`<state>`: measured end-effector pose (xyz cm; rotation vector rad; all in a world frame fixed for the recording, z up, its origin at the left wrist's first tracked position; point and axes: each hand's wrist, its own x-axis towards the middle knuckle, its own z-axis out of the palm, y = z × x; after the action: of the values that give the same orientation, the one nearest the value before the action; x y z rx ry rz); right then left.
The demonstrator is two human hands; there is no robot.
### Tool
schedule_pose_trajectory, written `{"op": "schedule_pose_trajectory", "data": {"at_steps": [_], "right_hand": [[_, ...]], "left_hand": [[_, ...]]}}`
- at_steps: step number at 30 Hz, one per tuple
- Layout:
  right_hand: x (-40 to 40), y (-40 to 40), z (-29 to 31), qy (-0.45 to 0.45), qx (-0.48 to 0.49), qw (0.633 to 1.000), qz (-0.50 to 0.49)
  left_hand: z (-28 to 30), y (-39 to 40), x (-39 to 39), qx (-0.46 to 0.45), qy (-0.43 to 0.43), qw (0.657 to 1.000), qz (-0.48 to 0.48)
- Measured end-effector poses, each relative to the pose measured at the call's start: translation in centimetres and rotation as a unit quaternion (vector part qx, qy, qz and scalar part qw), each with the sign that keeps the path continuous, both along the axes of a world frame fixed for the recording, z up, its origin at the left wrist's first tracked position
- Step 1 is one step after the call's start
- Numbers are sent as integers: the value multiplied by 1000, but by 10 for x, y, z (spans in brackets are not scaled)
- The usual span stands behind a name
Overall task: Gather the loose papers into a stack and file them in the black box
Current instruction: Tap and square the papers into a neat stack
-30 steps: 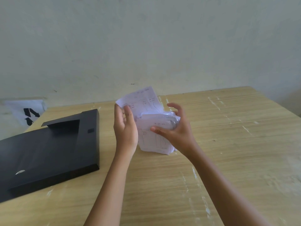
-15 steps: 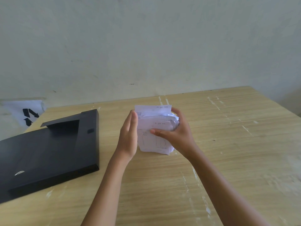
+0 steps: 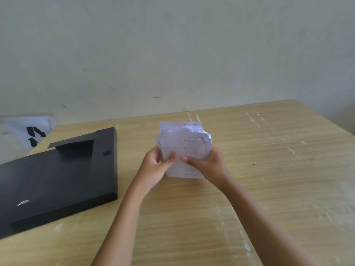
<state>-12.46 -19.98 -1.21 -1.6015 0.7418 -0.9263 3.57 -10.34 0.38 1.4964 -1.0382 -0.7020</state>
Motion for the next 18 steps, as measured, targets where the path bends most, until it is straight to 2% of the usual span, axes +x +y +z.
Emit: {"op": "schedule_pose_trajectory", "data": {"at_steps": [2, 5, 12, 14, 16, 18], "right_hand": [[3, 4, 2, -3, -18, 1000, -4], [9, 8, 7, -27, -37, 999, -12], [11, 12, -7, -38, -15, 999, -27], [7, 13, -16, -20, -16, 999, -38], [4, 12, -24, -22, -17, 999, -46], [3, 12, -25, -35, -9, 998, -43]], "left_hand": [[-9, 0, -8, -9, -5, 1000, 7], [-11, -3, -18, -73, -12, 996, 54], [-29, -1, -32, -40, -33, 995, 84], [-29, 2, -33, -18, -9, 997, 69], [-17, 8, -32, -37, -2, 997, 72], [9, 14, -31, -90, -109, 983, 117]]}}
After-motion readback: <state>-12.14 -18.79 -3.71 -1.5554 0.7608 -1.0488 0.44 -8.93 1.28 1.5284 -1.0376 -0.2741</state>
